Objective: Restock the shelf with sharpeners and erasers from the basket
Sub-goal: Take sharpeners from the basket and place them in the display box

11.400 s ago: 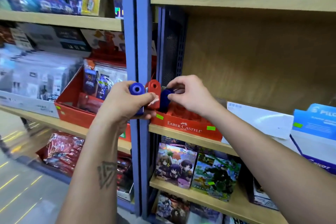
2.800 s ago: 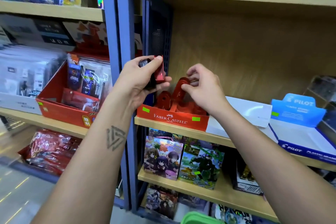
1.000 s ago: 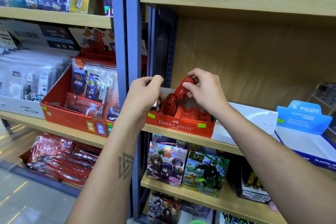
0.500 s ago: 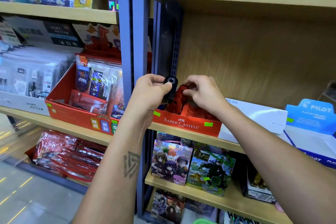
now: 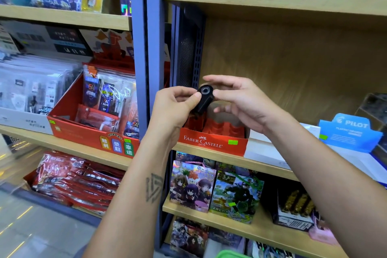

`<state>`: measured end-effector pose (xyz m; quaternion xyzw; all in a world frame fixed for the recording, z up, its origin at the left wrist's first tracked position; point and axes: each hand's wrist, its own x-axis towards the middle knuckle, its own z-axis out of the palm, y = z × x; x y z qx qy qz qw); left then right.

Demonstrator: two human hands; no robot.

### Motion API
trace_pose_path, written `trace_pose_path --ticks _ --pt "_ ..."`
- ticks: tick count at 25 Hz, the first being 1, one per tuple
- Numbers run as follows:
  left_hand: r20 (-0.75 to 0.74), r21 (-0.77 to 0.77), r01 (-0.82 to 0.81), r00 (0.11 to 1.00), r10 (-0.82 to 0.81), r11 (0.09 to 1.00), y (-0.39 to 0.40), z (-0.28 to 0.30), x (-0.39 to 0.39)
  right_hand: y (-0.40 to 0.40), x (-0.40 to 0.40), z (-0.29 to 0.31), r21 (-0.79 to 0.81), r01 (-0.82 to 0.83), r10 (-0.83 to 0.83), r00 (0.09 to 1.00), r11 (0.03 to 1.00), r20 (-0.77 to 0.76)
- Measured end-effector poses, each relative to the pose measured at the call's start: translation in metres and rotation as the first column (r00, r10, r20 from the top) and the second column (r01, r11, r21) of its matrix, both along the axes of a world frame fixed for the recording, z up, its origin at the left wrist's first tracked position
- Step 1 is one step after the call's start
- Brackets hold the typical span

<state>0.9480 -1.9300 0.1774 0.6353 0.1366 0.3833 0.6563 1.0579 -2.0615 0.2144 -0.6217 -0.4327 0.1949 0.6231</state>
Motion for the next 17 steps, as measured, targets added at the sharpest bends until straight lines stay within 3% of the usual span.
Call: trace_pose_path --ticks 2,3,4,5,7,8,10,11,13,17 --pt "0.073 -0.142 0.148 0.988 -0.139 0.979 -0.004 0.003 -0.001 -0.011 -0.001 0.002 0.031 -0.140 0.140 0.990 0.990 0.013" --pt "0.084 -0.129 0.164 0.984 -0.154 0.978 -0.006 0.003 0.001 -0.014 0.001 0.002 0.041 -0.142 0.140 0.989 0.989 0.049" --pt "0.042 -0.002 0.078 0.996 -0.078 0.997 -0.007 0.003 0.002 -0.018 0.004 0.002 0.045 -0.105 0.101 0.991 0.993 0.087" --pt "-0.014 0.232 -0.078 0.996 0.084 0.970 -0.007 0.003 0.004 -0.020 0.008 0.001 0.038 -0.039 0.034 0.991 0.999 0.130" --pt "0.017 0.633 -0.304 0.925 0.381 0.712 -0.007 0.003 0.004 -0.023 0.015 -0.003 -0.023 0.172 -0.158 0.943 0.985 0.292" --pt "0.043 0.714 -0.314 0.912 0.409 0.626 -0.007 0.002 0.002 -0.023 0.018 -0.006 -0.057 0.310 -0.259 0.869 0.949 0.422" --pt "-0.031 0.824 -0.190 0.925 0.378 0.534 -0.002 -0.003 0.005 -0.020 0.021 -0.014 -0.074 0.532 -0.351 0.651 0.844 0.673" --pt "-0.098 0.868 -0.100 0.926 0.364 0.487 0.000 -0.007 0.007 -0.017 0.019 -0.019 -0.072 0.573 -0.347 0.586 0.816 0.732" --pt "-0.201 0.910 0.040 0.913 0.354 0.413 0.002 -0.012 0.009 -0.013 0.014 -0.028 -0.079 0.578 -0.341 0.581 0.812 0.739" --pt "-0.222 0.924 0.074 0.902 0.370 0.374 0.003 -0.011 0.009 -0.010 0.009 -0.039 -0.132 0.532 -0.269 0.607 0.836 0.748"
